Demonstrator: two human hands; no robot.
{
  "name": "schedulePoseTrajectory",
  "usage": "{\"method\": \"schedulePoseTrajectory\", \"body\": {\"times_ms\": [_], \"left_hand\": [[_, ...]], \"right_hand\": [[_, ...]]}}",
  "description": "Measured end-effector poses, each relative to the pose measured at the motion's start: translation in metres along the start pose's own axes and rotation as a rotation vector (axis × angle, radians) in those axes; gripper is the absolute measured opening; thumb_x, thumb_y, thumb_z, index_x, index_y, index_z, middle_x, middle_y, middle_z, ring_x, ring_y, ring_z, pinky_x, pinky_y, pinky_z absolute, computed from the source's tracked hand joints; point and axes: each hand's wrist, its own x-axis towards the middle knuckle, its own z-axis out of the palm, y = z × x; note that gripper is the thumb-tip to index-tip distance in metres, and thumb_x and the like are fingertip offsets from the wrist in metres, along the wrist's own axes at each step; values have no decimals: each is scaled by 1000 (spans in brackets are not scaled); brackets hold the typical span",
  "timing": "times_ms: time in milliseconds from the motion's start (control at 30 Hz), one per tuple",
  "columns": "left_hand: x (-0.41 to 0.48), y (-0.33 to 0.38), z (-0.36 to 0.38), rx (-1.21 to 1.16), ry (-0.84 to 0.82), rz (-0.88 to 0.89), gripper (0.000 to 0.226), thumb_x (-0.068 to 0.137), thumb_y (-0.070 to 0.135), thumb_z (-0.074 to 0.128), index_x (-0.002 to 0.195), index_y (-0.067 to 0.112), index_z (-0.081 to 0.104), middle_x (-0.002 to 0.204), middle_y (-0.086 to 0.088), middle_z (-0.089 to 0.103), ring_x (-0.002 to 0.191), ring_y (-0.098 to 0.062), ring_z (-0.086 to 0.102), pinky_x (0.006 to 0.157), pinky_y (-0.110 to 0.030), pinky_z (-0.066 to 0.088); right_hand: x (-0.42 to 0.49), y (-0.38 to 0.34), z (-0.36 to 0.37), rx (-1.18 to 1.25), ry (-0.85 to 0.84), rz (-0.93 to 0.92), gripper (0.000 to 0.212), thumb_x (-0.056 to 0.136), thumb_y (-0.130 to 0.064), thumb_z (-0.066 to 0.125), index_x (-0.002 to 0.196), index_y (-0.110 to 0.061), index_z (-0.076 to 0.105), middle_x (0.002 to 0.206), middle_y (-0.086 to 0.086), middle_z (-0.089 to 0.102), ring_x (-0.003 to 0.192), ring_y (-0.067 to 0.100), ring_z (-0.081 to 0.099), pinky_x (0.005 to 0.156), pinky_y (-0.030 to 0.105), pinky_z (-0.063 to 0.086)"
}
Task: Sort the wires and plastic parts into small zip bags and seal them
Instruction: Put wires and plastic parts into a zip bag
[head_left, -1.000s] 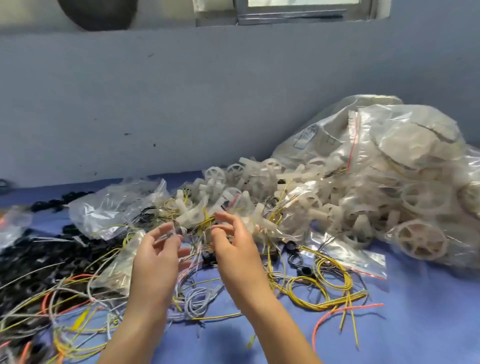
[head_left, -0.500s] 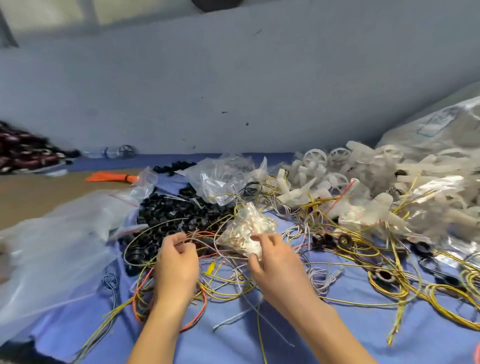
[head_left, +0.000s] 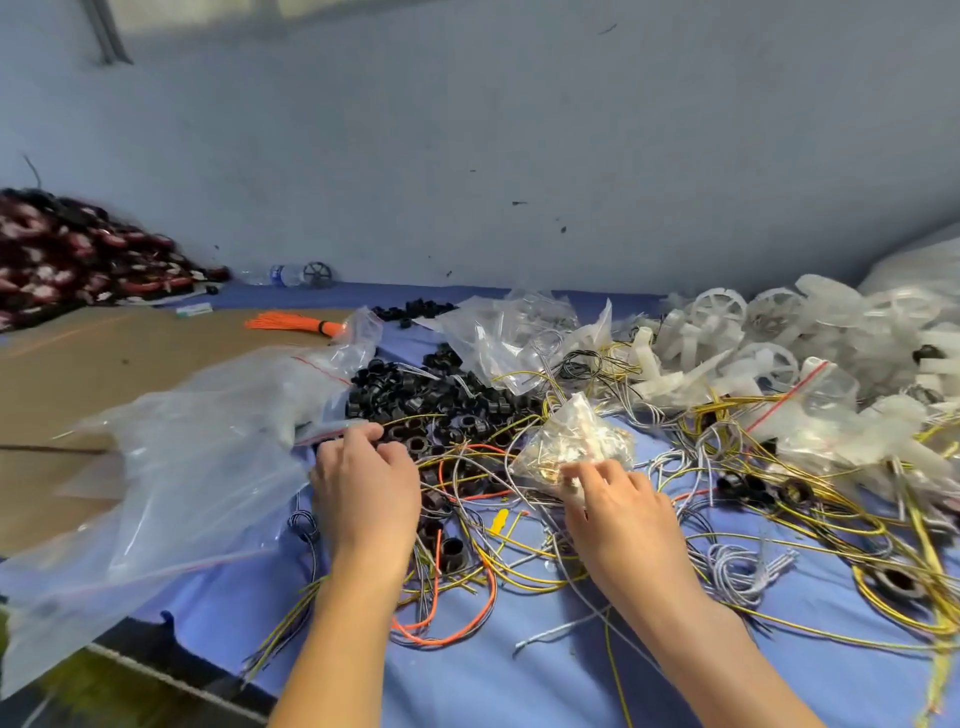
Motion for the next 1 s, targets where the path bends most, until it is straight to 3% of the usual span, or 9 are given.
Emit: {"method": "schedulePoseTrajectory", "body": {"times_ms": [100, 233, 400, 600, 767, 867, 1000], "left_hand": [[13, -33, -23, 313, 8, -88, 32, 92, 18, 47, 119, 24, 63, 134, -19, 46, 125, -38, 37, 108, -46, 26], [16, -65, -38, 563, -164, -151, 36, 95, 22, 40, 117, 37, 65, 140, -11, 39, 131, -35, 27, 112, -50, 18], [13, -76, -39, 548, -183, -123, 44, 95, 19, 35, 136, 24, 50, 145, -13, 38, 133, -34, 31, 113, -48, 20], [9, -62, -32, 529, -90, 20, 33, 95, 18, 37, 119, 4, 56, 127, -17, 55, 117, -37, 48, 102, -43, 32], [-8, -34, -16, 299, -35, 221, 32, 95, 15, 40, 117, 5, 62, 122, -15, 61, 110, -36, 51, 99, -41, 34], [-28, -10, -4, 55, -105, 297, 34, 98, 16, 40, 123, 8, 60, 129, -9, 57, 114, -28, 48, 100, -35, 34], [-77, 35, 9, -279, -175, 531, 30, 97, 16, 45, 122, 14, 61, 126, 2, 59, 117, -14, 52, 103, -24, 36]], "right_hand": [[0, 2, -1, -19, 25, 14, 29, 101, -42, 35, 127, -35, 46, 119, -7, 54, 110, 23, 53, 83, 37, 40], [-5, -6, -3, -27, 76, 22, 30, 98, -41, 43, 124, -31, 53, 116, -5, 58, 107, 25, 57, 84, 38, 41], [-10, -20, -11, 75, 108, 6, 33, 94, -33, 52, 126, -29, 56, 122, -2, 57, 108, 26, 56, 90, 40, 40], [-14, -29, -21, 264, 146, -10, 32, 92, -24, 56, 125, -26, 59, 121, 1, 56, 107, 29, 53, 90, 43, 41], [-14, -37, -31, 539, 206, -70, 31, 92, -18, 54, 121, -26, 61, 115, -2, 57, 104, 24, 54, 93, 43, 43], [-14, -37, -33, 723, 199, -71, 28, 94, -19, 53, 119, -29, 61, 113, -10, 58, 97, 10, 56, 90, 31, 42], [-7, -32, -44, 1273, 18, 170, 15, 99, -20, 53, 108, -24, 63, 100, -5, 66, 86, 8, 63, 71, 18, 48]]}}
